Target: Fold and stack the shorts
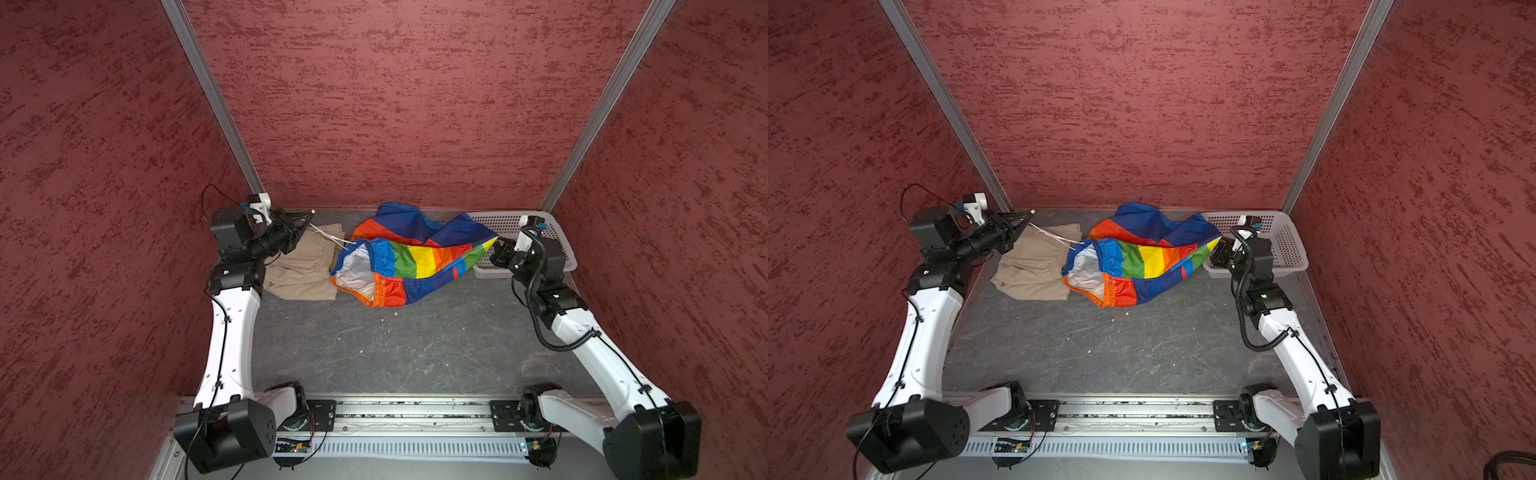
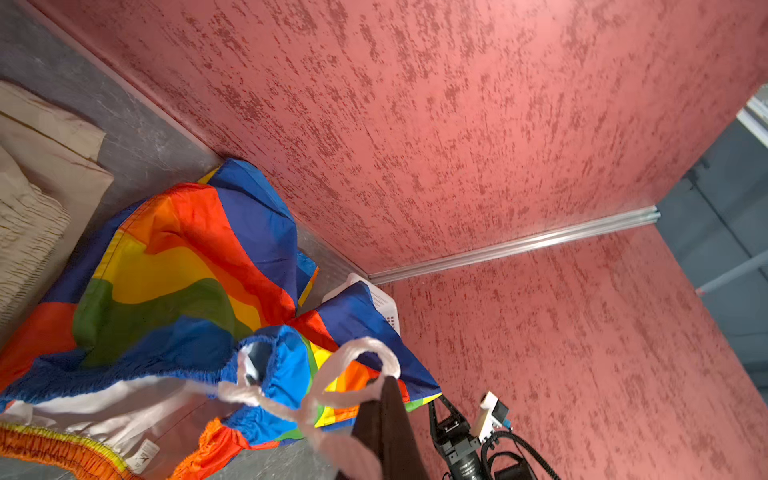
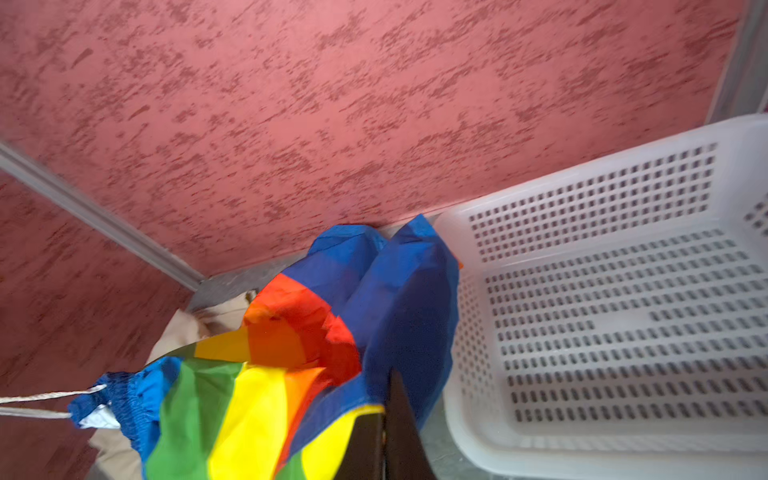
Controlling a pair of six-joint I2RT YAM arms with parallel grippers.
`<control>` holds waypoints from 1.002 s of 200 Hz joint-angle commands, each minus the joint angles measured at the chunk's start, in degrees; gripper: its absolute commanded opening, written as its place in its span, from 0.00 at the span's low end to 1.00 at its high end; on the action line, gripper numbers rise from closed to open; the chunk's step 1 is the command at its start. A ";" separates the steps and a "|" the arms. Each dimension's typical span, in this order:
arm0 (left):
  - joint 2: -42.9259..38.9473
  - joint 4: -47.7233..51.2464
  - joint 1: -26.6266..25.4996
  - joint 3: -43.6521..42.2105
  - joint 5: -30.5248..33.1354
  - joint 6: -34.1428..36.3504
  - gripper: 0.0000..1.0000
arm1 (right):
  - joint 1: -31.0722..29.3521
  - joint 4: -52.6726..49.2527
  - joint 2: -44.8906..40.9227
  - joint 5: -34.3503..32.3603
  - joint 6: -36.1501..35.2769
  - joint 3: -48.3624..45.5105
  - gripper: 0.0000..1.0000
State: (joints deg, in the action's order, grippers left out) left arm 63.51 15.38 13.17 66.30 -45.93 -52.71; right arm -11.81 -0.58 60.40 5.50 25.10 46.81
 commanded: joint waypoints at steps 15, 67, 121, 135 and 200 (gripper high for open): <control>-4.01 -0.84 1.13 -10.99 1.94 4.19 0.00 | -6.24 0.09 -5.37 -1.04 1.58 -5.18 0.00; 3.44 4.03 2.35 -15.53 3.35 5.90 0.76 | -7.15 -5.22 -10.90 -5.15 1.26 -12.76 0.00; -12.59 28.81 -9.17 -6.59 39.42 5.36 0.78 | -7.17 -7.55 -12.38 -5.57 1.43 -13.58 0.00; -15.23 24.48 -18.62 -8.57 42.43 4.40 0.76 | -7.12 -7.58 -12.09 -5.25 1.53 -13.58 0.00; 11.18 21.55 -49.14 -5.38 52.78 0.35 0.63 | -7.16 -8.04 -12.66 -5.50 1.45 -13.27 0.00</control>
State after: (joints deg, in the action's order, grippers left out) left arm 66.92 35.92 -30.22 59.18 0.36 -50.94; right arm -18.72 -7.79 48.73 1.23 25.96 33.04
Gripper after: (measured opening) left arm 0.653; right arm 0.041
